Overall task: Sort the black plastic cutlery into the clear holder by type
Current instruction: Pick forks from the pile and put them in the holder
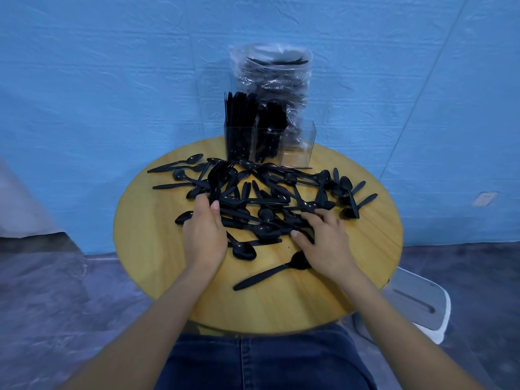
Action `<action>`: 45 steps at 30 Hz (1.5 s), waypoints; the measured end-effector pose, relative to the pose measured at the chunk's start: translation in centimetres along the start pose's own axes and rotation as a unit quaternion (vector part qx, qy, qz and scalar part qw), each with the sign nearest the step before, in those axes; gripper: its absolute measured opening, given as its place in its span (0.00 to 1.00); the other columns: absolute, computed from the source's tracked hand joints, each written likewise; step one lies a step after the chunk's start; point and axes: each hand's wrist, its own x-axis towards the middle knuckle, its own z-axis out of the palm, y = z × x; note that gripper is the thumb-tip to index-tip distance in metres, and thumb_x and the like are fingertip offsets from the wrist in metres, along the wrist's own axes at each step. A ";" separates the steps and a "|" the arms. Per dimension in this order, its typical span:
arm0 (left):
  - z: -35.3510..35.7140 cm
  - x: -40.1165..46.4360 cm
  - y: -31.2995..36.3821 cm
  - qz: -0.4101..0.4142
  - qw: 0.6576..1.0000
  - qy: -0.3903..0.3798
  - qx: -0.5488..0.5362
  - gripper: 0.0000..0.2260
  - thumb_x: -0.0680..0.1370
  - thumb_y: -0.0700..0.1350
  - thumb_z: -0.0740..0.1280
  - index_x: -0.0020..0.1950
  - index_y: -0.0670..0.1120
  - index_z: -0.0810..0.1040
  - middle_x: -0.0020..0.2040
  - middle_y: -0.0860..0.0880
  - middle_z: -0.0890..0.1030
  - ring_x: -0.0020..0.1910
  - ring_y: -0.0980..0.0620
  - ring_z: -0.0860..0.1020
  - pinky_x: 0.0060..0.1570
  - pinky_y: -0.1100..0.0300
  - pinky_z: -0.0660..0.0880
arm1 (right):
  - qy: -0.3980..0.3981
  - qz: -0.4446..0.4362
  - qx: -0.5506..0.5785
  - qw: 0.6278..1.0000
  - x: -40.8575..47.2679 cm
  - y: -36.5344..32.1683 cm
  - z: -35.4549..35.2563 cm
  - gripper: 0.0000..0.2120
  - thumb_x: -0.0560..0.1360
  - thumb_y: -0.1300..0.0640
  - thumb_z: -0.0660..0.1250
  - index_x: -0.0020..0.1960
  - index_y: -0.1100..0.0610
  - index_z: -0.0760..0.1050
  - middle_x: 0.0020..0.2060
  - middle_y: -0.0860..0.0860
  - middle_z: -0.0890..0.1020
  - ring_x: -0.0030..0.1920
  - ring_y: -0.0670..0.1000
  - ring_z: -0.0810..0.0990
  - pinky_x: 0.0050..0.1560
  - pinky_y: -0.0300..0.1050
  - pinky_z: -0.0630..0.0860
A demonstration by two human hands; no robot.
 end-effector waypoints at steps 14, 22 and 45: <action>0.0 0.2 0.2 0.045 0.999 0.012 0.019 0.13 0.82 0.47 0.51 0.52 0.39 0.68 0.29 0.45 0.71 0.24 0.48 0.68 0.23 0.57 0.60 | 0.144 0.009 0.038 0.989 3.7 1.6 -1.3 0.20 0.79 0.54 0.60 0.70 0.55 0.68 0.67 0.54 0.68 0.67 0.57 0.62 0.67 0.50 0.60; 0.5 2.7 1.8 0.082 0.996 -0.009 0.014 0.15 0.82 0.48 0.50 0.57 0.38 0.68 0.31 0.43 0.74 0.26 0.46 0.70 0.24 0.56 0.63 | 0.057 0.029 -0.006 0.998 6.9 3.8 -1.1 0.23 0.81 0.48 0.56 0.72 0.57 0.65 0.70 0.57 0.67 0.69 0.60 0.63 0.68 0.55 0.63; 6.0 11.7 7.4 0.138 0.935 -0.281 -0.165 0.09 0.83 0.46 0.52 0.46 0.44 0.67 0.36 0.52 0.70 0.34 0.55 0.68 0.39 0.56 0.68 | -0.015 -0.108 0.457 0.883 14.8 -2.8 -5.1 0.09 0.78 0.53 0.64 0.54 0.57 0.76 0.39 0.45 0.79 0.37 0.42 0.77 0.39 0.36 0.72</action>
